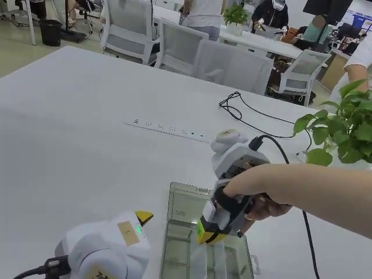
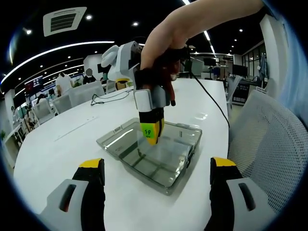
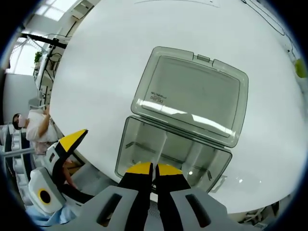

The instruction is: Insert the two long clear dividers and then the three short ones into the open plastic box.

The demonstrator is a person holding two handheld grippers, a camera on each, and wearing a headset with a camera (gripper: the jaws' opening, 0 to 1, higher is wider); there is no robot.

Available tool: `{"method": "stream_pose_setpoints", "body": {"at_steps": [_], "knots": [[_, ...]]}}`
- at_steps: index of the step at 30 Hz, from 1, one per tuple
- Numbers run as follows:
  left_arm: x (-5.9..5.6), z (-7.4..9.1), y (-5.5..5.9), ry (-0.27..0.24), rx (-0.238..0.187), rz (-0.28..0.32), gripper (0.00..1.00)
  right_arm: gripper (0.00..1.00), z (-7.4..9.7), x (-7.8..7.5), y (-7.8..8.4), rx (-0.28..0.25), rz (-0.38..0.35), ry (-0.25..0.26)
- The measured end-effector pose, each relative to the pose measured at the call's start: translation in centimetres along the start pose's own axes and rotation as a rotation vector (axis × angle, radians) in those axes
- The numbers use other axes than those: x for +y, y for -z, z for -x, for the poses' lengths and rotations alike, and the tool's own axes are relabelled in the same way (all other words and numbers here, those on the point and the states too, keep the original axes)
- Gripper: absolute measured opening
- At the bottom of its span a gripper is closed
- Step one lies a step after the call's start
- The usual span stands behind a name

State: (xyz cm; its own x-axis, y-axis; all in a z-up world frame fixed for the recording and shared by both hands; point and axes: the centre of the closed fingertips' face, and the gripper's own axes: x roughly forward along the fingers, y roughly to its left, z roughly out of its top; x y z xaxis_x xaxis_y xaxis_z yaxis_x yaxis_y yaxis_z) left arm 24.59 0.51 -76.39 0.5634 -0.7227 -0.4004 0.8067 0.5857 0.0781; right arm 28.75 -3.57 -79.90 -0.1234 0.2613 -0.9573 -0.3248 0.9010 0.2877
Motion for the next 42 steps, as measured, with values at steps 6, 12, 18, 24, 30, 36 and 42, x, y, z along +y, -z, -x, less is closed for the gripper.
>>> {"method": "stream_pose_setpoints", "body": {"at_steps": [6,12,18,24,30,36,42], "knots": [[0.0,0.0,-0.1,-0.001,-0.005,0.004,0.93,0.04,-0.4,0.1,-0.1,-0.001,0.020,0.018],[0.0,0.0,0.0,0.001,0.000,0.006,0.93,0.04,-1.1,0.2,-0.2,-0.004,0.049,0.034],[0.0,0.0,0.1,0.000,0.000,0.010,0.92,0.04,-2.0,0.1,-0.3,-0.008,0.091,0.067],[0.0,0.0,0.1,0.002,0.002,0.010,0.92,0.04,-2.0,0.0,-0.3,-0.013,0.102,0.080],[-0.1,0.0,0.2,0.005,0.005,0.008,0.92,0.05,-2.0,-0.1,-0.3,-0.025,0.099,0.066],[-0.2,0.0,0.2,0.007,0.010,0.005,0.92,0.06,-2.0,0.0,-0.4,-0.030,0.134,0.065],[-0.1,0.0,0.2,0.005,0.010,0.009,0.92,0.19,-2.0,0.6,0.0,-0.028,0.134,0.014]]}}
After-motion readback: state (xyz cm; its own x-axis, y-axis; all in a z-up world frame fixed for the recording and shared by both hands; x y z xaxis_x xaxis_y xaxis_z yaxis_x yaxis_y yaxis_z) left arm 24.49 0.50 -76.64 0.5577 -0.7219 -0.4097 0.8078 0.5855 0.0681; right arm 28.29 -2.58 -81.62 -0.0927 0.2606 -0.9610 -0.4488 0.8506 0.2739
